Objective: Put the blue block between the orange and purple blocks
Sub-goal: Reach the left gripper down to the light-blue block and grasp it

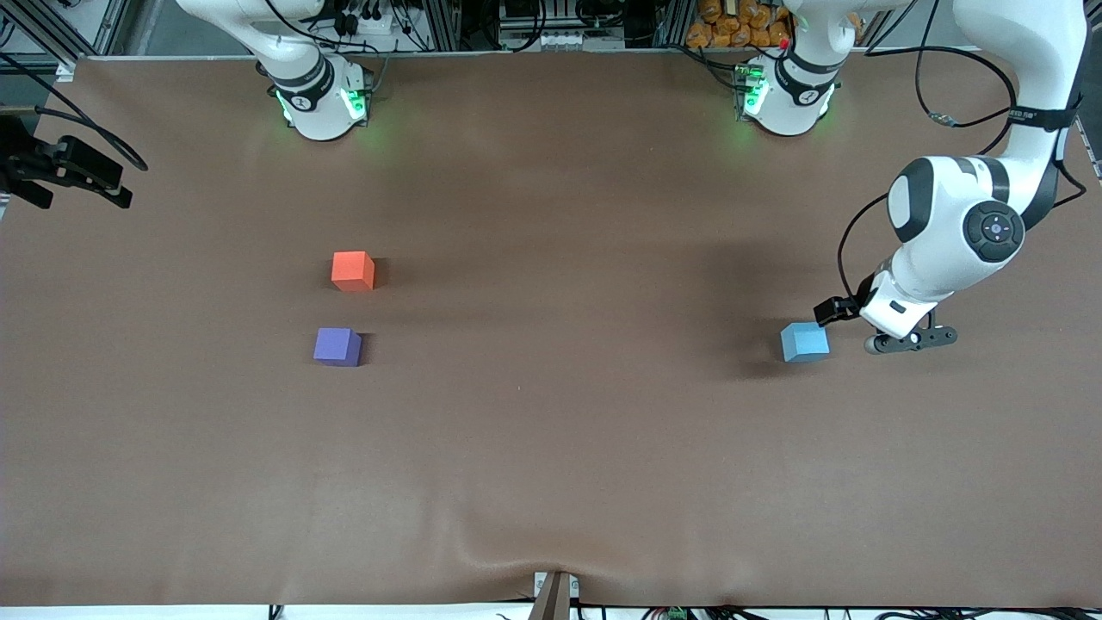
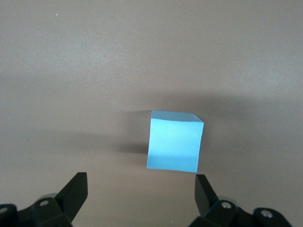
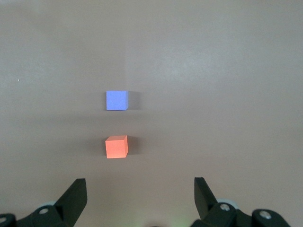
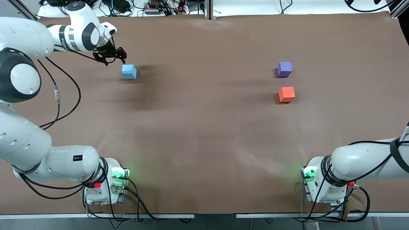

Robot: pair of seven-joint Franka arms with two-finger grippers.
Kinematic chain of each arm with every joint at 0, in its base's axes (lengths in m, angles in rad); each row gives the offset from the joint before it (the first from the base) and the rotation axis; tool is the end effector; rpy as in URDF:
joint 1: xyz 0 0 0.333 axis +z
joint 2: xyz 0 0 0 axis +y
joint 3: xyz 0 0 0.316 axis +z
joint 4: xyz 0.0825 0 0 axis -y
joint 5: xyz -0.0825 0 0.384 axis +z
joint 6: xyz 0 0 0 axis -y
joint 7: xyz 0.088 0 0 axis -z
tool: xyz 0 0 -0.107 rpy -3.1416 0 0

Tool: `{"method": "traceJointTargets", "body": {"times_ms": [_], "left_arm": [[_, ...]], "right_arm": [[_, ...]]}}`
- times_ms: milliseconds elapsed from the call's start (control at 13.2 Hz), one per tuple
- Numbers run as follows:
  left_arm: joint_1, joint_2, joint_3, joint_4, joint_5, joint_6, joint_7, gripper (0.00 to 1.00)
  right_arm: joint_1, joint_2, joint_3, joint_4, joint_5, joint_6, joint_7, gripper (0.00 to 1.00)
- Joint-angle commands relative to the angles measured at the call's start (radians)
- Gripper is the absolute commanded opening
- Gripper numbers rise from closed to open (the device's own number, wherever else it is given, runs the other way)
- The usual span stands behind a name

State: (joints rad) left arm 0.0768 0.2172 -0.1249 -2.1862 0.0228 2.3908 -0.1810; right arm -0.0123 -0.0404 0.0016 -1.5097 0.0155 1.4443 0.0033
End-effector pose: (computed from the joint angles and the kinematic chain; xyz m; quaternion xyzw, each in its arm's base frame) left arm 0.5542 -0.0261 0.2881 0.9982 0.0594 -0.0060 0.0051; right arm 0.5286 -0.0038 0.6639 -0.9999 0.0061 0.0125 0.0077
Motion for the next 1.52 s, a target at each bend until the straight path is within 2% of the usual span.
{"method": "traceJointTargets", "body": {"times_ms": [0, 1213, 1440], "left_arm": [[0.004, 0.023, -0.002, -0.029, -0.001, 0.073, 0.012, 1.00], [-0.006, 0.155, -0.027, -0.017, -0.001, 0.222, 0.012, 1.00], [-0.006, 0.183, -0.028, -0.017, -0.001, 0.254, 0.012, 1.00]], "right_arm": [[0.002, 0.010, -0.003, 0.022, -0.005, -0.013, 0.014, 1.00], [-0.006, 0.011, 0.005, 0.022, -0.003, -0.021, 0.009, 1.00], [-0.021, 0.011, 0.026, 0.022, -0.003, -0.021, 0.009, 1.00]]}}
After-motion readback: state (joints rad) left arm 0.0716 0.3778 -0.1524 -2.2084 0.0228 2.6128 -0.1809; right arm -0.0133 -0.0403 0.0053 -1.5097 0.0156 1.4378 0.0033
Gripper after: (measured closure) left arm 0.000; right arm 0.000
